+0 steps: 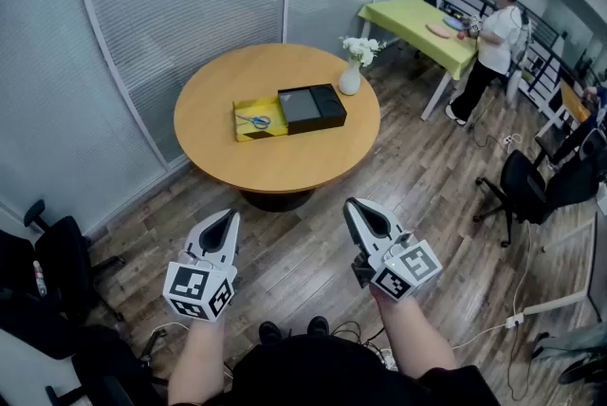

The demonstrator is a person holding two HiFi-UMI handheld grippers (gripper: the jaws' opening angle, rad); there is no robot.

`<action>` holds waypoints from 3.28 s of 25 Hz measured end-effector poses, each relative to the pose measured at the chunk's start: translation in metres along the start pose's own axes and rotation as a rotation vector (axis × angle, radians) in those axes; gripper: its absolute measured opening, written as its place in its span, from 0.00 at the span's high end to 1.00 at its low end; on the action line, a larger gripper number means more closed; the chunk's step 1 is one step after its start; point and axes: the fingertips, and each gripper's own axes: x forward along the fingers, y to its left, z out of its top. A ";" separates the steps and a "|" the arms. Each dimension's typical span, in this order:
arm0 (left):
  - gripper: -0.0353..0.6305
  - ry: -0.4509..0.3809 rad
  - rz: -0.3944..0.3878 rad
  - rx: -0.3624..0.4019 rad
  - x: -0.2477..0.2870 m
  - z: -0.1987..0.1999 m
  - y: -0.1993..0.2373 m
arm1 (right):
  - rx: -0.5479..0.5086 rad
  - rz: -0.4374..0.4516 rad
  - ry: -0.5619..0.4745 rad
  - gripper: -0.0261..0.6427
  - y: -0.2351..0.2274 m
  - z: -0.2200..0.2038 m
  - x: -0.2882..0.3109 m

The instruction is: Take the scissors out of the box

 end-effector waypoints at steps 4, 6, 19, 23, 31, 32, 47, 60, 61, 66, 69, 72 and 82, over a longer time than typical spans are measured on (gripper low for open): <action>0.93 0.003 -0.015 0.009 -0.002 -0.001 -0.001 | -0.006 0.001 0.003 0.91 0.006 -0.001 0.005; 0.93 0.008 -0.029 0.011 -0.006 -0.003 -0.002 | -0.010 -0.005 0.006 0.91 0.011 -0.003 0.007; 0.93 0.007 -0.007 0.001 -0.066 -0.016 0.053 | 0.082 0.060 0.001 0.91 0.078 -0.023 0.037; 0.93 -0.002 0.003 0.000 -0.074 -0.014 0.064 | 0.114 0.057 -0.005 0.91 0.078 -0.025 0.047; 0.93 0.007 0.034 0.007 -0.064 -0.016 0.091 | 0.155 0.066 -0.011 0.91 0.063 -0.035 0.076; 0.93 0.010 0.037 0.006 -0.060 -0.016 0.094 | 0.157 0.069 -0.008 0.91 0.058 -0.037 0.081; 0.93 0.115 0.053 -0.032 0.112 -0.035 0.150 | 0.214 0.087 0.063 0.91 -0.091 -0.073 0.190; 0.93 0.114 0.087 -0.006 0.217 0.001 0.170 | 0.232 0.146 0.024 0.91 -0.188 -0.047 0.250; 0.93 0.112 0.091 -0.005 0.220 0.002 0.172 | 0.230 0.150 0.023 0.91 -0.191 -0.046 0.253; 0.93 0.095 0.091 -0.008 0.237 0.005 0.185 | 0.225 0.145 0.031 0.91 -0.206 -0.048 0.264; 0.93 0.085 0.075 -0.017 0.250 0.004 0.196 | 0.208 0.130 0.040 0.91 -0.214 -0.049 0.273; 0.93 0.080 0.047 -0.023 0.266 0.003 0.211 | 0.197 0.106 0.049 0.91 -0.225 -0.052 0.290; 0.93 0.104 -0.078 0.008 0.339 0.001 0.311 | 0.151 -0.048 0.130 0.90 -0.256 -0.083 0.391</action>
